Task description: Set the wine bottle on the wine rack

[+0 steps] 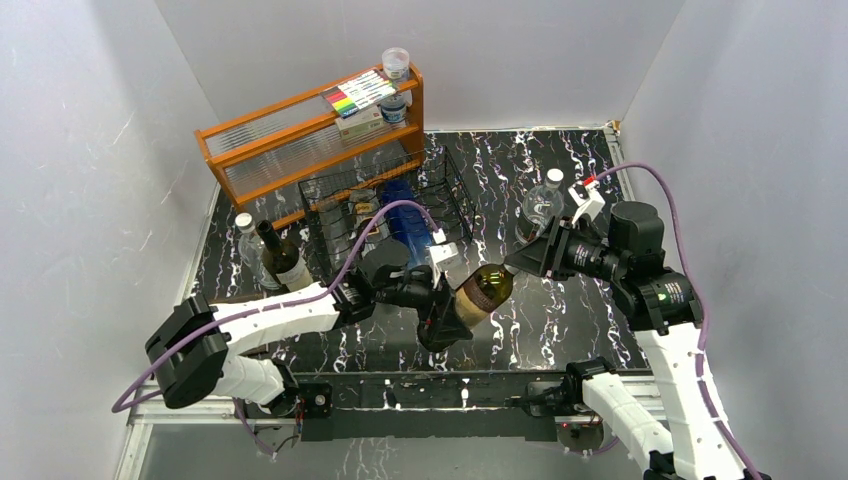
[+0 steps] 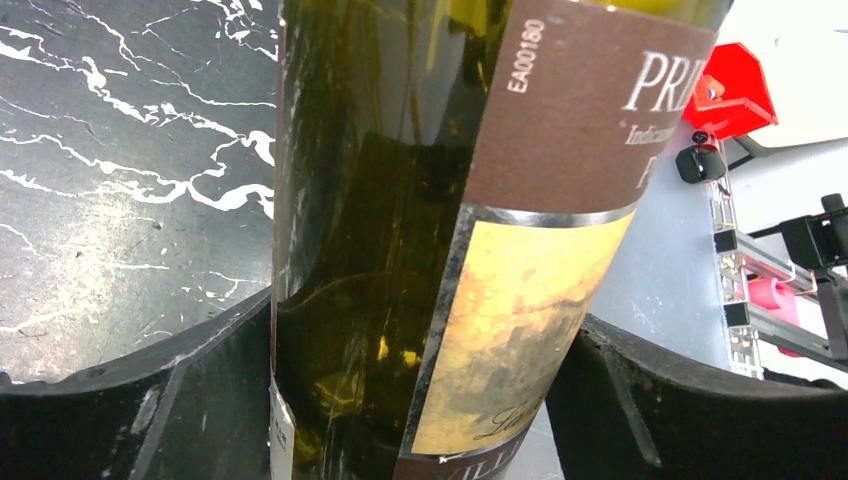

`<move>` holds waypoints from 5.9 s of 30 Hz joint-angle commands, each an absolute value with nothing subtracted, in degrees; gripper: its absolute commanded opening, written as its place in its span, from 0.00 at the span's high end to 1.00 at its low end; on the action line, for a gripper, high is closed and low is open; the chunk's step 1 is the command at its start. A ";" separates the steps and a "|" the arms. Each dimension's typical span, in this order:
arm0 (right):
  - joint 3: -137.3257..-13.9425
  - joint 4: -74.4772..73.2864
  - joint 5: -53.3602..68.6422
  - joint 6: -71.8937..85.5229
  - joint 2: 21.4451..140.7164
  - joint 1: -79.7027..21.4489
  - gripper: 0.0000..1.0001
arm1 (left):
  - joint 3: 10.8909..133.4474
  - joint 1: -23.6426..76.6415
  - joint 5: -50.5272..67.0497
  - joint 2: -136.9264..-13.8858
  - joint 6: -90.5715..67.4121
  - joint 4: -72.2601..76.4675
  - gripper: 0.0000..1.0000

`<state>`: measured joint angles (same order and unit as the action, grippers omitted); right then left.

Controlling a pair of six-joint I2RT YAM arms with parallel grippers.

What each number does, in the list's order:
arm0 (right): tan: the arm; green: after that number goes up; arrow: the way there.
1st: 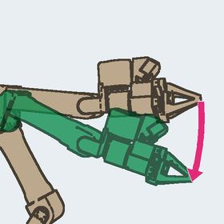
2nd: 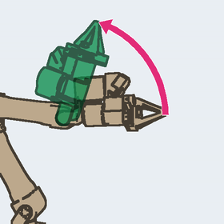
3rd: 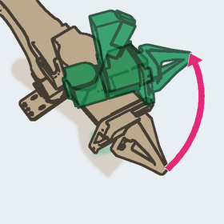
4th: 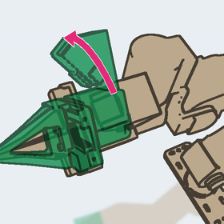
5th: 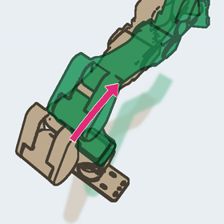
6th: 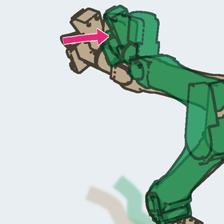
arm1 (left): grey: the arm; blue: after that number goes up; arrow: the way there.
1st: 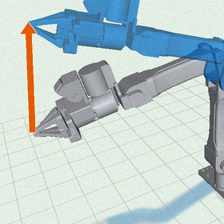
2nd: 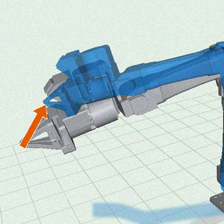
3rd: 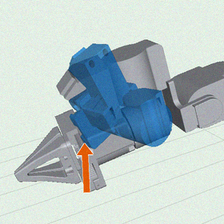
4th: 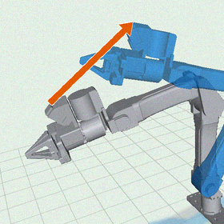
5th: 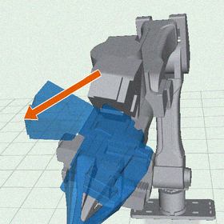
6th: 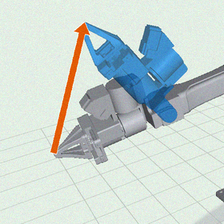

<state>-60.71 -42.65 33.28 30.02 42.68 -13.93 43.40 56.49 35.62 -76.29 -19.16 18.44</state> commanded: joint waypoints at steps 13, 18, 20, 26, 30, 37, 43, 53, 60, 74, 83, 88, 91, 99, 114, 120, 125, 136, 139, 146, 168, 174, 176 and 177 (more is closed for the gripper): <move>-62.09 -41.22 33.08 27.57 42.39 -13.79 0.52 | 49.24 56.82 32.49 -71.34 -2.93 7.94 1.00; -60.66 -40.52 38.11 22.83 41.84 -13.79 0.17 | 51.38 56.80 25.59 -65.44 9.56 4.94 1.00; -61.19 -40.50 39.19 21.20 42.04 -13.75 0.14 | 51.57 56.80 23.77 -63.45 15.06 5.24 1.00; -65.45 -43.42 37.98 16.86 44.69 -13.78 0.11 | 51.81 56.78 18.06 -59.69 33.93 5.45 1.00; -66.67 -43.98 40.14 15.15 46.48 -13.77 0.11 | 52.82 56.81 14.87 -59.34 43.88 4.94 1.00; -67.30 -44.19 42.54 14.91 45.50 -13.75 0.11 | 52.87 56.82 8.89 -59.71 56.79 6.67 1.00; -64.54 -45.75 44.71 14.09 45.12 -13.97 0.12 | 52.72 56.76 9.29 -60.03 61.20 8.35 1.00; -60.84 -45.48 44.93 14.40 45.76 -15.17 0.16 | 53.12 56.78 11.84 -60.66 63.05 9.18 1.00; -59.63 -45.64 45.20 14.37 47.33 -17.92 0.20 | 54.22 56.78 13.01 -61.72 67.10 9.78 1.00; -59.12 -44.50 40.00 16.17 49.48 -26.83 0.31 | 56.83 56.78 14.72 -63.31 68.17 9.66 1.00; -57.16 -43.42 33.50 16.41 50.46 -31.02 0.71 | 58.24 56.72 11.75 -64.34 63.99 8.69 1.00; -57.40 -42.78 29.55 17.10 50.78 -32.07 1.00 | 57.86 56.69 11.84 -64.54 62.10 8.35 1.00; -57.88 -42.33 27.59 17.51 50.76 -32.20 1.00 | 57.45 56.76 11.67 -64.62 61.54 8.49 1.00; -58.61 -38.76 19.47 18.82 47.43 -32.26 1.00 | 53.70 56.71 7.33 -64.30 58.25 12.40 0.41; -57.88 -37.25 12.68 18.02 44.30 -32.26 1.00 | 52.65 54.98 0.22 -70.37 54.11 15.37 0.02; -57.83 -37.48 10.58 17.96 43.13 -32.28 1.00 | 53.08 54.33 0.87 -66.91 47.62 14.89 0.02; -57.32 -39.15 11.44 17.26 43.65 -32.26 1.00 | 56.95 54.33 -1.36 -60.65 28.75 11.77 0.02; -53.05 -41.72 13.54 17.95 46.12 -32.34 1.00 | 58.45 54.36 -8.52 -51.80 -10.11 -6.31 0.02; -51.62 -41.27 12.00 18.94 46.36 -32.32 1.00 | 54.45 54.33 -8.93 -49.22 -11.24 -7.04 0.02; -47.41 -35.68 11.34 21.90 46.12 -32.63 1.00 | 48.23 54.39 -5.79 -43.61 -12.87 -7.51 0.02; -35.95 -7.60 6.84 27.69 46.63 -33.13 1.00 | 50.53 54.32 9.65 -38.58 -9.67 -9.88 0.02; -30.57 8.31 6.16 29.78 52.23 -34.04 1.00 | 52.83 54.40 8.51 -38.82 -8.48 -11.12 0.02; -28.30 14.84 4.20 29.68 54.27 -35.09 1.00 | 54.03 54.40 8.31 -39.01 -7.60 -11.73 0.02; -27.71 17.64 3.26 29.56 55.24 -35.55 1.00 | 54.39 54.36 8.20 -39.07 -7.22 -11.69 0.02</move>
<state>-28.38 -8.64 6.22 29.23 53.69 -33.87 50.46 54.50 8.78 -39.44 -9.13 -11.22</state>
